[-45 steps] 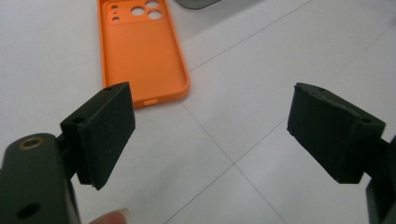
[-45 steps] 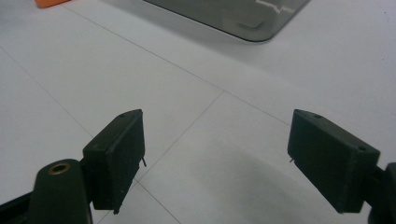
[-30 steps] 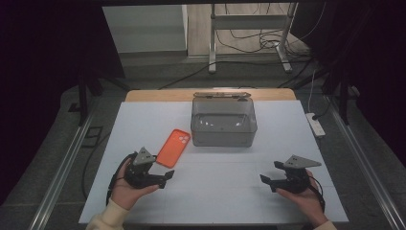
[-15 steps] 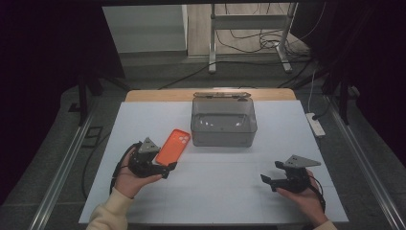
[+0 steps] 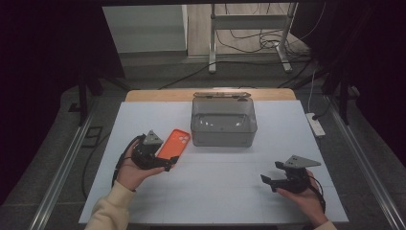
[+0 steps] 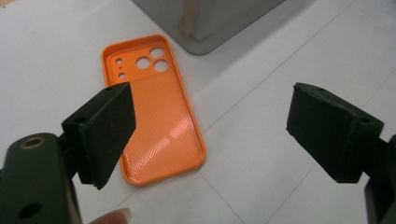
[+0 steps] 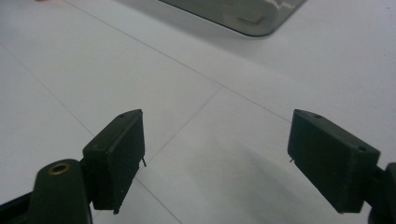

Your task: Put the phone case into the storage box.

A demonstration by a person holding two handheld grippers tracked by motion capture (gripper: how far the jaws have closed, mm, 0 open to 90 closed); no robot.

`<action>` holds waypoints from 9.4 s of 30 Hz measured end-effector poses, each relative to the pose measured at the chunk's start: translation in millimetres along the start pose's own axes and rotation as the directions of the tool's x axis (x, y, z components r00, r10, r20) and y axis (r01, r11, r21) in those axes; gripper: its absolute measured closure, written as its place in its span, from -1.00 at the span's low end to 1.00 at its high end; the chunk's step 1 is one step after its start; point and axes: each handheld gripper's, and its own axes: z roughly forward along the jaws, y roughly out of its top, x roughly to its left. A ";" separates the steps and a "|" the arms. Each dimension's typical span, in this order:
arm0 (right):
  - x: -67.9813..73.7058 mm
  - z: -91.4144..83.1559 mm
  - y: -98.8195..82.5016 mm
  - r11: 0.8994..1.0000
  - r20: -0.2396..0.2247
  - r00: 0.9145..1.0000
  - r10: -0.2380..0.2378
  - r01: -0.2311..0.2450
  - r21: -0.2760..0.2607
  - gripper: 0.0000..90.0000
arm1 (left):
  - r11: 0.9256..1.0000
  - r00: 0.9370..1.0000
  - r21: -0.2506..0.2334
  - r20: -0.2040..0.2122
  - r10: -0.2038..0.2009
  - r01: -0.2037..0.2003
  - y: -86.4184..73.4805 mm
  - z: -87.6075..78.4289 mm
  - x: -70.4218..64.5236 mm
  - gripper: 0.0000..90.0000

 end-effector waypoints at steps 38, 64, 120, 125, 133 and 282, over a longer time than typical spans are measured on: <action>-2.3 0.9 0.1 1.000 0.010 1.000 -0.004 0.004 0.004 -0.57 | 0.995 1.000 0.094 -0.016 -0.026 0.027 26.2 37.2 32.4 -0.64; -2.6 1.5 -0.4 1.000 0.002 1.000 -0.010 0.010 0.012 -0.57 | 0.985 0.996 0.154 -0.036 -0.078 0.083 26.0 61.7 55.6 -0.64; -3.4 3.2 -1.3 0.999 0.011 1.000 -0.013 0.012 0.033 -0.57 | 0.949 0.983 0.260 -0.089 -0.159 0.177 15.3 84.5 80.7 -0.10; -3.2 3.3 -1.3 0.999 0.012 1.000 -0.014 0.014 0.034 -0.57 | 0.942 0.980 0.274 -0.108 -0.169 0.193 14.4 85.5 82.4 -0.01; -2.8 3.4 -1.2 0.999 0.013 1.000 -0.014 0.014 0.030 -0.57 | 0.938 0.979 0.286 -0.107 -0.173 0.197 13.8 86.4 83.0 0.25; -3.9 2.3 -1.6 0.999 0.036 0.999 -0.031 0.029 0.046 -0.56 | 0.967 0.969 0.070 -0.027 -0.244 0.245 33.1 7.5 68.6 0.96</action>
